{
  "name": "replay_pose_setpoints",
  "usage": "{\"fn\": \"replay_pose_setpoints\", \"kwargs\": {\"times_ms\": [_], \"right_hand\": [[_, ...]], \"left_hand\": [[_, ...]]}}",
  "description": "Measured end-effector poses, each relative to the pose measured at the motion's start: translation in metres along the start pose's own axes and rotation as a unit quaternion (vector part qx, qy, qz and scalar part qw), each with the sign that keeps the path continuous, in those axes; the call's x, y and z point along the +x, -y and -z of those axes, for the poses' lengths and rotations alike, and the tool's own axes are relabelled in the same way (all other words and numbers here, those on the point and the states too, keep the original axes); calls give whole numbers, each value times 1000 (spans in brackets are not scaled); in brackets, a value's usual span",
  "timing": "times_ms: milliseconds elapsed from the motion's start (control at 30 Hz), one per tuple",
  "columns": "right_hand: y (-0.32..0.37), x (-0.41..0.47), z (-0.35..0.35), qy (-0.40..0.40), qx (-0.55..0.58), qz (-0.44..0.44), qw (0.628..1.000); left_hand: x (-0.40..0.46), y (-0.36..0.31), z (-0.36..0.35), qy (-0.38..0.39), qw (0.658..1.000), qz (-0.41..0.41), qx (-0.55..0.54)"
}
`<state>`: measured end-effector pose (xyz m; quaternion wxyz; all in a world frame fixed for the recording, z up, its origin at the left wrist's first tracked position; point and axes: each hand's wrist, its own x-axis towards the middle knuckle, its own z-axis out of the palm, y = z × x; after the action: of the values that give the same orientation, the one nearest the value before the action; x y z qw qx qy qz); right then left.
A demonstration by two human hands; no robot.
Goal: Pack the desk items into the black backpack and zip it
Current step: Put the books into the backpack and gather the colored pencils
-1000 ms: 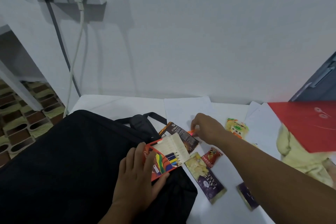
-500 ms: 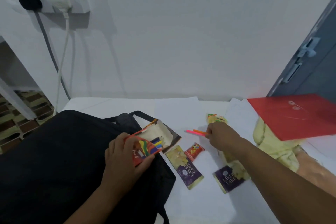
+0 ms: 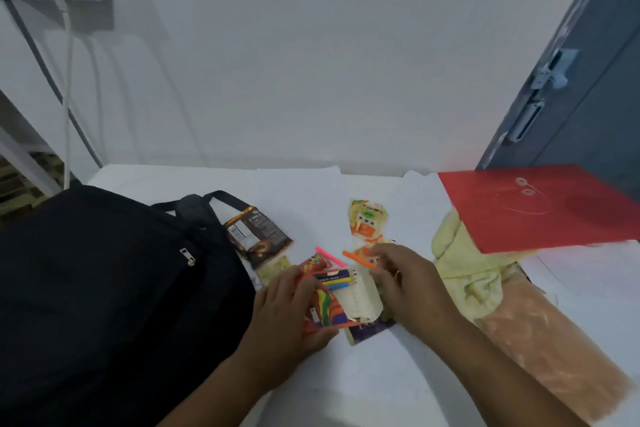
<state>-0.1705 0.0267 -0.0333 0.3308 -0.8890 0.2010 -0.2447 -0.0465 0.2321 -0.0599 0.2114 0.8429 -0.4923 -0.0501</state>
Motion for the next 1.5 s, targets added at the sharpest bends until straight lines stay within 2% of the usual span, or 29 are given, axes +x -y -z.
{"fn": "replay_pose_setpoints", "kwargs": {"times_ms": [133,367,633,767,1000,1200,1333,1500], "right_hand": [[-15,-27,0,51,-44,106,992],[-55,-53,-9,29,-114,89,989],[-52,-69,-16,-74,-63,110,989],[-56,-70,-12,-95,-30,76,992],[-62,-72,-18,-103,-110,121,981],[-61,-71,-20,-116,-150,117,975],[-59,-69,-21,-81,-175,118,974],[-50,-57,-20,18,-211,132,968]], "left_hand": [[-12,-16,-35,-31,999,-1,-13],[-24,-17,-45,-72,997,-4,-42],[-25,-23,-41,-98,995,-4,-26],[-26,-24,-42,-106,994,-2,-22],[-25,-24,-43,-93,995,-3,-20],[-25,-22,-43,-34,999,-10,31],[-24,-22,-42,-9,999,6,30],[-23,-23,-40,3,999,25,20]]}}
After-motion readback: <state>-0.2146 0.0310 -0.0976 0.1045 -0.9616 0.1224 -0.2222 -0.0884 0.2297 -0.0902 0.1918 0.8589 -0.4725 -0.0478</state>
